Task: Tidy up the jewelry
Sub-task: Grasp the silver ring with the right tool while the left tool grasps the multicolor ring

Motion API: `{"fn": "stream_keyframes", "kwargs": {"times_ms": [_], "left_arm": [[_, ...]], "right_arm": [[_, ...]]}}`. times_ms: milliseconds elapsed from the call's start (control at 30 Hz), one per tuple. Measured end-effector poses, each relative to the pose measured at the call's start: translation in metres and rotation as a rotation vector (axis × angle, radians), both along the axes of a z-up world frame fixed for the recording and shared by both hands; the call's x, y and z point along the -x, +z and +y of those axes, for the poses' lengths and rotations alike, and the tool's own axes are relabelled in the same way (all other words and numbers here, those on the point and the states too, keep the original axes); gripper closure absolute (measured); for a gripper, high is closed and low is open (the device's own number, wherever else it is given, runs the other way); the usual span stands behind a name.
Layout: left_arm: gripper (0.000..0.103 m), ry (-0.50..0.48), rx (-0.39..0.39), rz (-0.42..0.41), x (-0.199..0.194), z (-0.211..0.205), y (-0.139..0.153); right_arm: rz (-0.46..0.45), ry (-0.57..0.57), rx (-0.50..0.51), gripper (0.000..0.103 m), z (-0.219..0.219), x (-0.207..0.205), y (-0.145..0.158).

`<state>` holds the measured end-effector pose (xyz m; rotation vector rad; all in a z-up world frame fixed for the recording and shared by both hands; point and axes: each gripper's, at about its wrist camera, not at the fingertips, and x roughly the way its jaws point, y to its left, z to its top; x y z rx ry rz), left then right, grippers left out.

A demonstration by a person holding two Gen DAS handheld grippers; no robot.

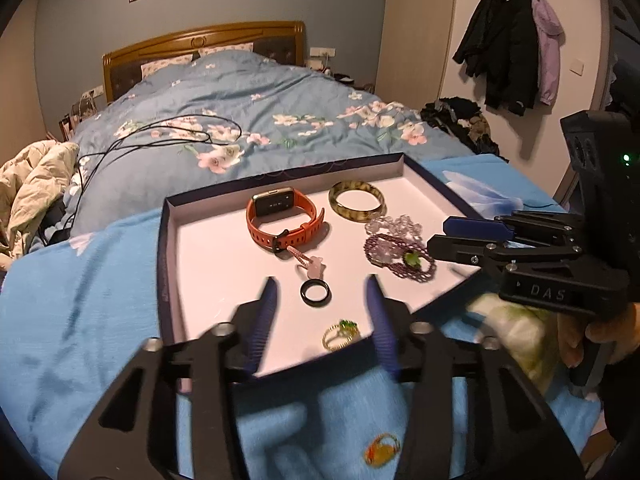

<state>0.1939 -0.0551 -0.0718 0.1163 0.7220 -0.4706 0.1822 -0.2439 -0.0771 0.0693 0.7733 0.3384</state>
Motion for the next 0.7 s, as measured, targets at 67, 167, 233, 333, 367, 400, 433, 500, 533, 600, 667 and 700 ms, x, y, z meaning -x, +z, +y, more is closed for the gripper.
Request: {"fn": "stream_keyframes", "kwargs": {"times_ms": [67, 167, 233, 333, 367, 400, 433, 500, 533, 600, 667, 700], "left_arm": [[0.051, -0.01, -0.006, -0.023, 0.013, 0.005, 0.004], [0.051, -0.023, -0.027, -0.04, 0.032, 0.011, 0.006], [0.051, -0.039, -0.023, -0.029, 0.046, 0.016, 0.006], [0.051, -0.061, -0.029, -0.009, 0.066, 0.021, 0.0], [0.051, -0.065, -0.032, 0.002, 0.071, 0.022, -0.002], [0.051, -0.07, -0.038, 0.011, 0.076, 0.021, -0.005], [0.051, -0.075, -0.045, 0.016, 0.08, 0.02, -0.009], [0.051, -0.092, -0.063, 0.033, 0.089, 0.016, -0.015], [0.051, -0.097, -0.073, 0.038, 0.092, 0.015, -0.018], [0.051, -0.102, -0.077, 0.055, 0.095, 0.013, -0.022], [0.051, -0.098, -0.078, 0.073, 0.096, 0.013, -0.027], [0.051, -0.096, -0.076, 0.08, 0.096, 0.013, -0.028]], "right_arm": [[-0.008, 0.021, -0.008, 0.071, 0.0, 0.009, 0.003], [-0.01, 0.054, -0.002, 0.069, 0.002, 0.026, 0.005], [-0.002, 0.083, 0.011, 0.066, 0.005, 0.04, 0.004], [0.022, 0.112, 0.013, 0.063, 0.008, 0.058, -0.002], [0.029, 0.117, 0.016, 0.062, 0.01, 0.062, -0.004], [0.038, 0.121, 0.021, 0.062, 0.012, 0.067, -0.007], [0.049, 0.128, 0.024, 0.062, 0.014, 0.071, -0.01], [0.069, 0.142, 0.03, 0.061, 0.019, 0.078, -0.016], [0.073, 0.146, 0.051, 0.061, 0.023, 0.082, -0.019], [0.081, 0.148, 0.073, 0.061, 0.027, 0.086, -0.024], [0.088, 0.146, 0.076, 0.061, 0.029, 0.087, -0.025], [0.085, 0.145, 0.073, 0.061, 0.029, 0.088, -0.024]]}}
